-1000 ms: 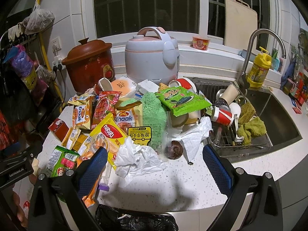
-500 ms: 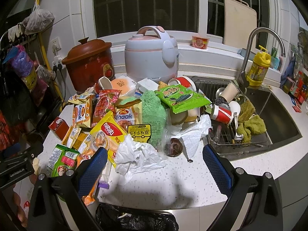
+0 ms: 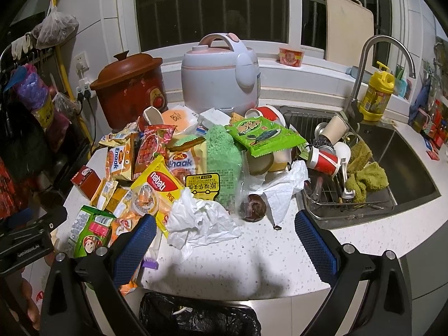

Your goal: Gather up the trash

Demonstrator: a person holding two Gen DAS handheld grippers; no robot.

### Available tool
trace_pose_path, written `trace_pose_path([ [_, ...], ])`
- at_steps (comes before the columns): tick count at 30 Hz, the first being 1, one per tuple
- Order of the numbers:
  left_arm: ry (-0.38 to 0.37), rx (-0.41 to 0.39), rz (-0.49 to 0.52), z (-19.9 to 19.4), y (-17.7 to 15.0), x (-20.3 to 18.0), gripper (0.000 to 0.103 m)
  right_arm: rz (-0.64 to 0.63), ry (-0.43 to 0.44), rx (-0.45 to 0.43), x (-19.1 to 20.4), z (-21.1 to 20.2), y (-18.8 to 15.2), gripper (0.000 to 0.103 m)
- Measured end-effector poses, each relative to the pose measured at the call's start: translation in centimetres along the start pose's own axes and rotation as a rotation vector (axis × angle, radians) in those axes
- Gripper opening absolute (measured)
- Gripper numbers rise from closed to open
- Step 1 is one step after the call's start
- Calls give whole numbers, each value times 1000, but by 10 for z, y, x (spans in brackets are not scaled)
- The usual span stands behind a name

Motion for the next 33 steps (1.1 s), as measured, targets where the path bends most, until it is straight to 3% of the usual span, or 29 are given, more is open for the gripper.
trace_pose_path([
  [12, 2, 15, -3, 4, -3, 3, 96, -24, 25, 24, 10, 12, 0, 98],
  [23, -123, 52, -56, 2, -30, 21, 96, -95, 64, 60, 29, 68, -6, 97],
  [25, -125, 54, -78, 3, -36, 28, 96, -87, 73, 100, 29, 87, -6, 90],
  [27, -123, 45, -107, 3, -41, 36, 96, -67, 91, 149, 27, 102, -7, 66],
  [28, -125, 42, -118, 3, -43, 40, 96, -50, 114, 185, 26, 112, -7, 60],
  [29, -132, 48, -126, 3, -45, 44, 96, -39, 128, 210, 24, 118, -7, 43],
  [30, -134, 63, -125, 5, -45, 47, 96, -25, 146, 221, 22, 120, -7, 18],
  [33, -95, 82, -77, 9, -43, 45, 96, 13, 184, 209, 15, 112, -4, 12],
])
Point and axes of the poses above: each gripper's, at about its wrist camera, not at the fingertips, and z roughly the way its jaws point, x to its left, y to its top, the point moved 1 cm from there along z, roughly the way its jaws point
